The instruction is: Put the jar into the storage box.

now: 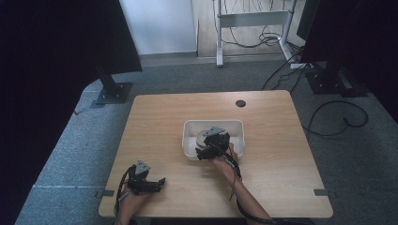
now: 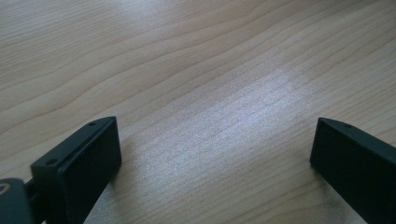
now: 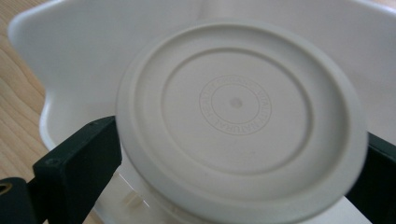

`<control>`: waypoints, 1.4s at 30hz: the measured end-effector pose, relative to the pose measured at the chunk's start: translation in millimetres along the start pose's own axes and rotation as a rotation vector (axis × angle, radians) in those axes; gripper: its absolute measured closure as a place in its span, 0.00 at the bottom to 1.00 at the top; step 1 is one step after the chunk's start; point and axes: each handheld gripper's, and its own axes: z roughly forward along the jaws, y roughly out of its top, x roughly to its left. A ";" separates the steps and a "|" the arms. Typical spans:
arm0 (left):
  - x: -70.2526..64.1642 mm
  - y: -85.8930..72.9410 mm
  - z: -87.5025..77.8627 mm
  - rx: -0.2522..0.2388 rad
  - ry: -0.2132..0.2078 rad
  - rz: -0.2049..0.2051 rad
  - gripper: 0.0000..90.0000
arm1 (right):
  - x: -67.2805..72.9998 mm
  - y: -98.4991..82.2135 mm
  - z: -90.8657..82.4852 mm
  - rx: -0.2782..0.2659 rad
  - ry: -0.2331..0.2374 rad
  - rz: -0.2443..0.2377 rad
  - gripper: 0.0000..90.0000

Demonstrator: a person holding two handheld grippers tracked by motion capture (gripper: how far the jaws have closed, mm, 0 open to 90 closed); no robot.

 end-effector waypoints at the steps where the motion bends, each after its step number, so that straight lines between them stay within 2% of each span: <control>1: 0.0 0.0 0.0 0.000 0.000 0.000 0.02 | -0.1 0.5 -1.2 -0.002 -0.001 -0.003 0.02; 13: 0.1 0.0 -0.1 0.001 0.000 0.001 0.02 | -5.5 -2.2 -14.3 -0.024 0.020 -0.030 0.03; 22: 0.1 0.0 -0.1 0.001 0.000 0.001 0.02 | -10.4 -7.4 -25.4 -0.036 0.029 -0.032 0.04; 42: 0.1 0.0 -0.1 0.001 0.000 0.001 0.02 | -14.4 -15.2 -52.1 -0.063 0.045 -0.083 0.05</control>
